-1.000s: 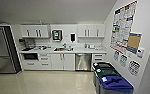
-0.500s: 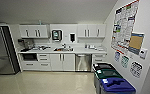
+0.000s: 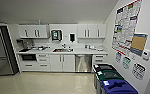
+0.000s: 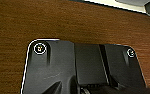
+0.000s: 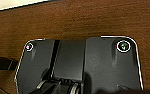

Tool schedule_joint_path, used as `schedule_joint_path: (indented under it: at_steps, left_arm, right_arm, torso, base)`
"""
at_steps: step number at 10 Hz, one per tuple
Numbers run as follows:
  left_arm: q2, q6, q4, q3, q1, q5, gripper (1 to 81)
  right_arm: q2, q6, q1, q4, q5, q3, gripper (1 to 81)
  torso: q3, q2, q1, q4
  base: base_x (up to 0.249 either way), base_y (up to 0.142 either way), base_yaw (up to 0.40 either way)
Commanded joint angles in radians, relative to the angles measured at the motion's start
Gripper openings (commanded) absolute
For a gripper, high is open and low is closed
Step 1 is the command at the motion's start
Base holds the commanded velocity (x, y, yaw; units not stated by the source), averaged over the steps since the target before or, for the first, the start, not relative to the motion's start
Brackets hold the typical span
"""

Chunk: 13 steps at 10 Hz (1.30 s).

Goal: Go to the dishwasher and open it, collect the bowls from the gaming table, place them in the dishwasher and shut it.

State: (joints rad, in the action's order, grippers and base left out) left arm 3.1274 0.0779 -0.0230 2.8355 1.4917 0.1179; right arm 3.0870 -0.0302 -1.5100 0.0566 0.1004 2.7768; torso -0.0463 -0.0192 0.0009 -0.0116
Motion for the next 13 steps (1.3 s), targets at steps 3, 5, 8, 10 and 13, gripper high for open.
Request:
schedule_joint_path:
  at_steps: [3, 5, 8, 10, 13]
  left_arm:
    - [0.008, -0.006, -0.003, 0.001, -0.063, -0.043, 81.1]
    - [0.008, -0.006, -0.002, 0.001, -0.064, -0.043, 81.1]
    - [0.007, -0.006, -0.002, 0.001, -0.064, -0.043, 81.1]
    - [0.005, -0.006, 0.000, 0.001, -0.064, -0.043, 81.1]
    - [0.004, -0.006, 0.000, 0.001, -0.063, -0.043, 81.1]
  right_arm:
    - [0.008, 0.003, 0.070, -0.003, -0.048, -0.005, 81.1]
    - [0.008, 0.003, 0.070, -0.003, -0.048, -0.005, 81.1]
    - [0.008, 0.003, 0.070, -0.003, -0.048, -0.010, 81.1]
    - [0.008, 0.003, 0.070, -0.003, -0.048, -0.010, 81.1]
    - [0.005, 0.003, 0.069, -0.003, -0.048, -0.008, 81.1]
  torso:
    - [0.000, 0.000, 0.000, 0.000]
    - [0.000, 0.000, 0.000, 0.000]
    - [0.000, 0.000, 0.000, 0.000]
    - [0.000, 0.000, 0.000, 0.000]
    - [0.000, 0.000, -0.001, 0.000]
  base:
    - [0.109, 0.000, 0.000]
    - [0.109, 0.000, 0.000]
    - [0.109, 0.000, 0.000]
    - [0.109, 0.000, 0.000]
    - [0.109, 0.076, 0.000]
